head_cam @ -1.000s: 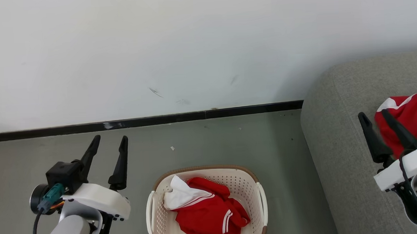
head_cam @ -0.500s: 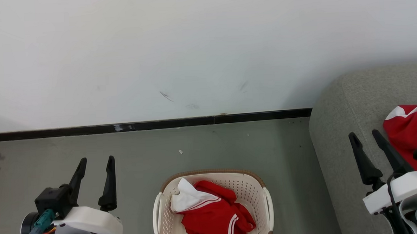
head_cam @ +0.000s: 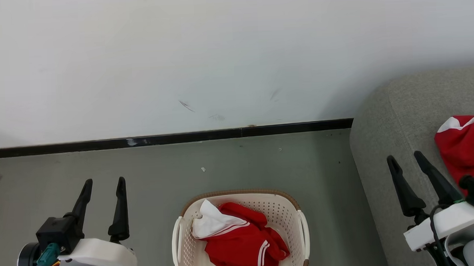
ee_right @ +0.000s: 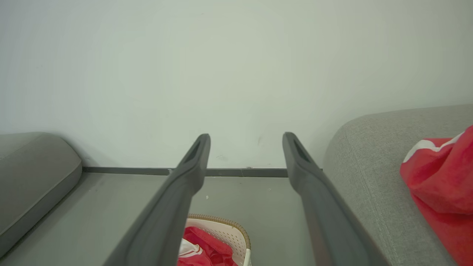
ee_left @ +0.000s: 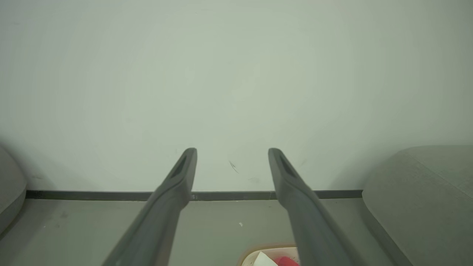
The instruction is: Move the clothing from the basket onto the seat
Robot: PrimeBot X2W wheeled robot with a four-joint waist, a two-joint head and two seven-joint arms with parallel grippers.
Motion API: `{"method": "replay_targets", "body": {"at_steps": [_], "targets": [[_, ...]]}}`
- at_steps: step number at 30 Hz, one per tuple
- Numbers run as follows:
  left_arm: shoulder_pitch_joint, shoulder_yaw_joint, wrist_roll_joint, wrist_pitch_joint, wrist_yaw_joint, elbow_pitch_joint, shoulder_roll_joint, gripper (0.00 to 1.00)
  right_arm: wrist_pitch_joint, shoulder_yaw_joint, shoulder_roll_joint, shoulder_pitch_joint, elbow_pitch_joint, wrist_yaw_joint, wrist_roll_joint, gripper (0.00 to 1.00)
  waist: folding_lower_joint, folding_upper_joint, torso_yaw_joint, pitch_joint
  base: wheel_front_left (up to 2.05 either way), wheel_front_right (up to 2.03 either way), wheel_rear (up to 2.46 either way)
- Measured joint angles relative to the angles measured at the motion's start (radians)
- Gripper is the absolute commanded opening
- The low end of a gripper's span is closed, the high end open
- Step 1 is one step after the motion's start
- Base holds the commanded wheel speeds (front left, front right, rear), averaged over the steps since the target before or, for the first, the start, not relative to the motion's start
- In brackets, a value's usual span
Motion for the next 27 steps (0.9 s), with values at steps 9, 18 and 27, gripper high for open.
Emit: {"method": "replay_targets", "body": {"at_steps": [9,18,27], "targets": [[0.024,0.024,0.029,0.0,-0.017,-0.005,-0.018,1.0,0.0,-0.012,0.019,0.018,-0.015,0.0,-0.014,1.0,0.0,0.0,0.0,0.002,0.0,0.0,0.0],[0.037,0.049,0.049,0.0,-0.036,-0.008,-0.036,1.0,0.0,-0.014,0.034,0.032,-0.023,0.0,-0.021,1.0,0.0,0.0,0.001,0.005,0.0,0.0,0.0],[0.039,0.072,0.065,0.0,-0.054,-0.008,-0.05,1.0,0.0,-0.017,0.041,0.032,-0.036,0.0,-0.031,1.0,0.0,0.0,-0.002,0.007,0.0,0.0,0.0]]}}
